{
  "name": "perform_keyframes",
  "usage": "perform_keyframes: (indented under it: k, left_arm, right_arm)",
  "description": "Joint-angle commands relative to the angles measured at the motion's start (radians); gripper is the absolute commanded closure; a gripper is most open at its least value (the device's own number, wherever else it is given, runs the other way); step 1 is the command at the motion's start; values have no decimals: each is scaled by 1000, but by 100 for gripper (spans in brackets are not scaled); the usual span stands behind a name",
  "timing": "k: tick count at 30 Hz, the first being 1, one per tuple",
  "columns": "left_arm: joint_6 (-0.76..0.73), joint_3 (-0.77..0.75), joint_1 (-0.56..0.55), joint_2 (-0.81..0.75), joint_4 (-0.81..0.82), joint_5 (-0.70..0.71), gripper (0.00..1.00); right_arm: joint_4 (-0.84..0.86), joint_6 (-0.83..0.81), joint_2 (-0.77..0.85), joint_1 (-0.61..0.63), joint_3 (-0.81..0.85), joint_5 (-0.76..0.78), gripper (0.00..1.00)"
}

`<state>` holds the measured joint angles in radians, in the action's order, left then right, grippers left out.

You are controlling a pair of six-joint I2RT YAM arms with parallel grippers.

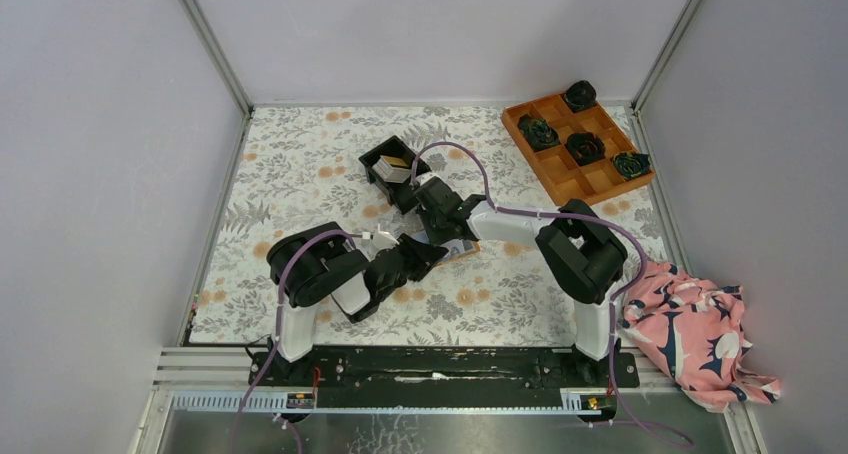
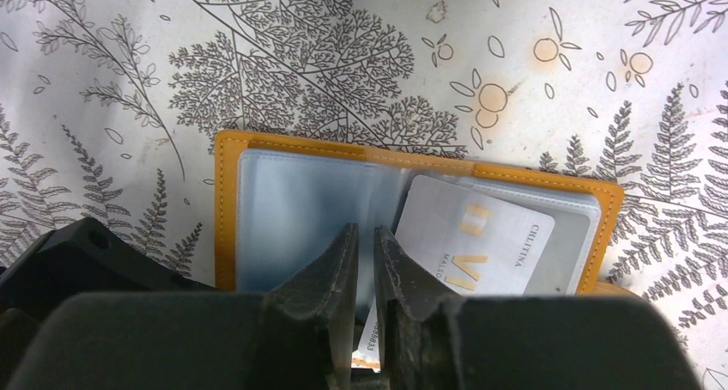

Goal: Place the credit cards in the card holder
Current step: Insert the credit card into the card holder.

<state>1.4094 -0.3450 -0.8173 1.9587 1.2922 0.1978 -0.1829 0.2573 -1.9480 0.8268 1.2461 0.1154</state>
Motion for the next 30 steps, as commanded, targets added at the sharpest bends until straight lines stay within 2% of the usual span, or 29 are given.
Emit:
perform_keyframes:
  k: [1, 30]
  left_arm:
    - [-20, 22, 4, 26, -52, 14, 60]
    - [-6, 60, 3, 42, 70, 20, 61]
  right_arm:
    - [-134, -22, 34, 33, -35, 14, 80]
    - [-141, -30, 152, 11, -54, 19, 80]
